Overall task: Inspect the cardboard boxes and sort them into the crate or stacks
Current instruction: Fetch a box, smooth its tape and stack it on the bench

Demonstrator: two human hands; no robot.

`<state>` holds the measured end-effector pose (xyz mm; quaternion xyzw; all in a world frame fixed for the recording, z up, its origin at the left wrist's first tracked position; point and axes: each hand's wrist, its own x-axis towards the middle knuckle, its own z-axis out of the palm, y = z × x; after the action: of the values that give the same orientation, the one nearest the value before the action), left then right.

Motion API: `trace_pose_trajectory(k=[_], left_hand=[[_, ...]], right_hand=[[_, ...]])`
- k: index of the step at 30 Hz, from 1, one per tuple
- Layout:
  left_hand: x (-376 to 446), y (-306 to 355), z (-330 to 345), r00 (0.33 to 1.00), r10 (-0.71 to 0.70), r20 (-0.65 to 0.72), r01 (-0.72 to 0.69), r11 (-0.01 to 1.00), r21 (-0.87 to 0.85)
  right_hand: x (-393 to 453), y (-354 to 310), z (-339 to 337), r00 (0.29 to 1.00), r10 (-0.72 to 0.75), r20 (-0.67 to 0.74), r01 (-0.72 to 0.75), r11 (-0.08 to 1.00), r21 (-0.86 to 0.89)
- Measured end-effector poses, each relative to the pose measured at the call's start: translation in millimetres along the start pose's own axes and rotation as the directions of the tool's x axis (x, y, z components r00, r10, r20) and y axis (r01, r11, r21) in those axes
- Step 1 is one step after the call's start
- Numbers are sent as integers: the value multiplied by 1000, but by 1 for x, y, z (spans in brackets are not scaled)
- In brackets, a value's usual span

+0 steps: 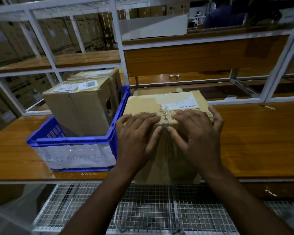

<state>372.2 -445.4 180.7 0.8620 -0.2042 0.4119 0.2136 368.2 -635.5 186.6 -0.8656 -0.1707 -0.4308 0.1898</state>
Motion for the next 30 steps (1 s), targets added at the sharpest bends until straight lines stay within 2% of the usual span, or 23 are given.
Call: trace_pose_trajectory(k=[4,7,11,13,16,19,21,23,25,27,30], left_hand=[[2,2,0,999,-34,-11,34,999,-13],[2,-2,-5,1000,-8,21,8,1000,0],[-1,-6,-4,1000,30,-1,-30,999,-13],[-4,-11,-1,999,-26,-40,23,997,-78],[-23,-22,3,961,-267,-78,245,944,-220],[-63,-32,14,833,-551,-50,493,781,-383],[-87,-33,28,714,-699,42,625,609,-489],[-104,-32,44,578,-794,189,743,417,-523],[-116,-31,59,464,-803,374,817,224,-532],[-124,-28,69,407,-735,543,823,36,-567],[-125,-21,74,353,-656,667,778,-190,-599]], right_hand=[[7,-6,-1,999,36,-12,-36,999,-1],[5,-5,-1,1000,24,12,-24,1000,-15],[3,-1,1,1000,12,28,-12,1000,-14],[4,1,1,999,34,24,-34,999,-1],[5,8,-2,998,56,-6,-55,998,16],[6,22,-8,995,93,-44,-92,996,14],[7,32,-11,986,144,-78,-142,989,29],[6,42,-15,973,202,-112,-197,979,52],[5,50,-19,960,247,-130,-240,968,67],[3,55,-23,952,276,-129,-267,960,84],[1,60,-28,942,312,-127,-301,948,101]])
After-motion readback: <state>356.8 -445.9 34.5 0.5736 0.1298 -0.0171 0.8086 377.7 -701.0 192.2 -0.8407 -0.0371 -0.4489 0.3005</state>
